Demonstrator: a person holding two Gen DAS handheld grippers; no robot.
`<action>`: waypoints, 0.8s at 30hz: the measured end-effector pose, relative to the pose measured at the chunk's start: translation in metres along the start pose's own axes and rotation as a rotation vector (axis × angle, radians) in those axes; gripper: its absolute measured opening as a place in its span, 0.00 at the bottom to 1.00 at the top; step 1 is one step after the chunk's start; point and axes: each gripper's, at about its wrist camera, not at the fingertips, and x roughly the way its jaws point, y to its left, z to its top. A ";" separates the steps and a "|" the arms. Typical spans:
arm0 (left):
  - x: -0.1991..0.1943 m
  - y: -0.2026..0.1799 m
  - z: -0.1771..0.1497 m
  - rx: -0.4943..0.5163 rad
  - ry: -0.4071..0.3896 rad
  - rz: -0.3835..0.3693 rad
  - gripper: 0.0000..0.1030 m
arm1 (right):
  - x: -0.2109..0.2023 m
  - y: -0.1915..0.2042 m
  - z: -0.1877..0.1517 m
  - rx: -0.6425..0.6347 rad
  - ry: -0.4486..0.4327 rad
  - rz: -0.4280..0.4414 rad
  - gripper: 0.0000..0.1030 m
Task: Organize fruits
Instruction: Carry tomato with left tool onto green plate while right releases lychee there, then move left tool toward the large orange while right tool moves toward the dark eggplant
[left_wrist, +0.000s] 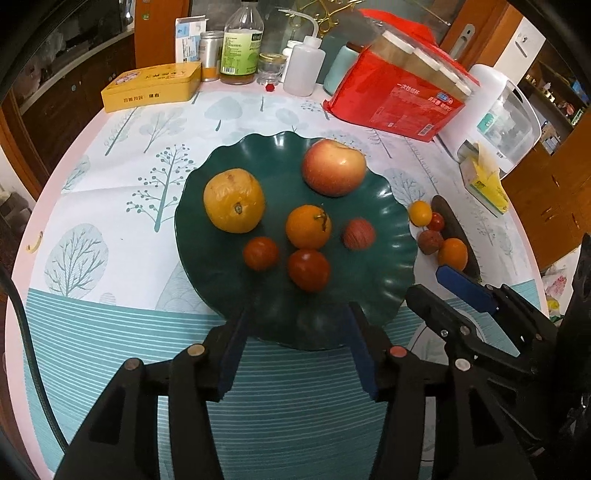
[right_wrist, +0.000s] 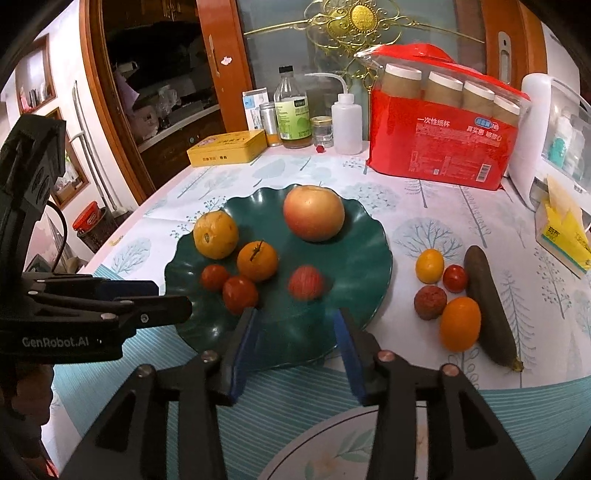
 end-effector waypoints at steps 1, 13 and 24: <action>-0.002 -0.001 -0.001 -0.001 -0.003 0.003 0.56 | -0.002 0.000 0.000 0.002 0.000 -0.002 0.45; -0.010 -0.032 -0.011 0.010 0.033 0.044 0.75 | -0.017 -0.028 -0.021 0.079 0.063 -0.019 0.51; 0.010 -0.080 -0.020 0.009 0.166 0.056 0.77 | -0.036 -0.081 -0.058 0.148 0.136 -0.073 0.52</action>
